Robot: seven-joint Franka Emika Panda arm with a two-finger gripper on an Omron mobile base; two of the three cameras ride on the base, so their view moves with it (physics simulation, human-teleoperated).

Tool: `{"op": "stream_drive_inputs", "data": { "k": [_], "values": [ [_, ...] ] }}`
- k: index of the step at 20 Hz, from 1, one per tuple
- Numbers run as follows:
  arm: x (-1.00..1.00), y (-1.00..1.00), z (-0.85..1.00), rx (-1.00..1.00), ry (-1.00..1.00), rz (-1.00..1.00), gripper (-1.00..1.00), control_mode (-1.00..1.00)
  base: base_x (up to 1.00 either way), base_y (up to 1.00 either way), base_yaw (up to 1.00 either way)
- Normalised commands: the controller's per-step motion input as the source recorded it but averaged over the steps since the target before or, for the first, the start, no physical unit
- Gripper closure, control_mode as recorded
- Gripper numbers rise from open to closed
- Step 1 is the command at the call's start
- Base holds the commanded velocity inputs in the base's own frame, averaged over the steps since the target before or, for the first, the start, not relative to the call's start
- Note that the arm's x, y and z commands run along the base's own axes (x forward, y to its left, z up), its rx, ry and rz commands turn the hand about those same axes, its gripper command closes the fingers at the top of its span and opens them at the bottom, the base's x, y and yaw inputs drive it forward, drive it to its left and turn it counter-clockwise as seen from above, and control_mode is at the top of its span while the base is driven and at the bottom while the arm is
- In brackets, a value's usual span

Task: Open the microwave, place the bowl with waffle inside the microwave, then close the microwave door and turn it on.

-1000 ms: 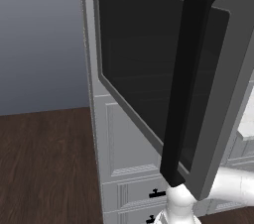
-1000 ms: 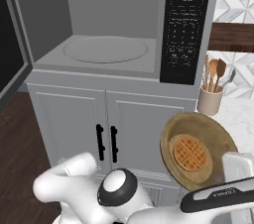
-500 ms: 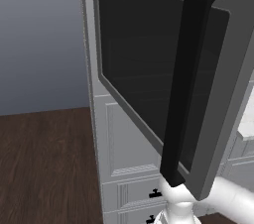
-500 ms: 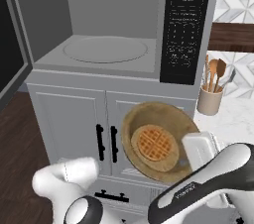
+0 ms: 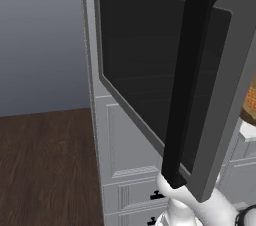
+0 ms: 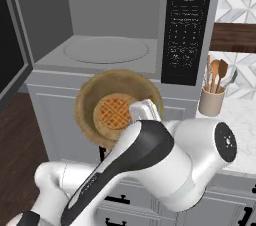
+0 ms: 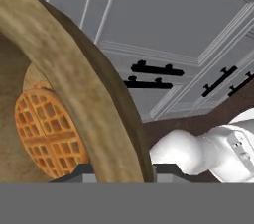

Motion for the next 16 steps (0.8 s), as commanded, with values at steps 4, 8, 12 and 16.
{"op": "stream_drive_inputs", "data": {
  "k": [4,8,12,16],
  "values": [
    [0.79,1.00,0.98,-0.05,0.15,-0.22,1.00,-1.00,0.00,0.00,0.00],
    [0.89,1.00,0.93,-0.08,0.32,-0.22,1.00,-1.00,0.00,0.00,0.00],
    [1.00,0.98,0.51,-0.03,0.44,-0.22,1.00,-1.00,0.00,0.00,0.00],
    [0.62,0.35,0.27,0.02,0.20,-0.11,1.00,-1.00,0.00,0.00,0.00]
  ]
}}
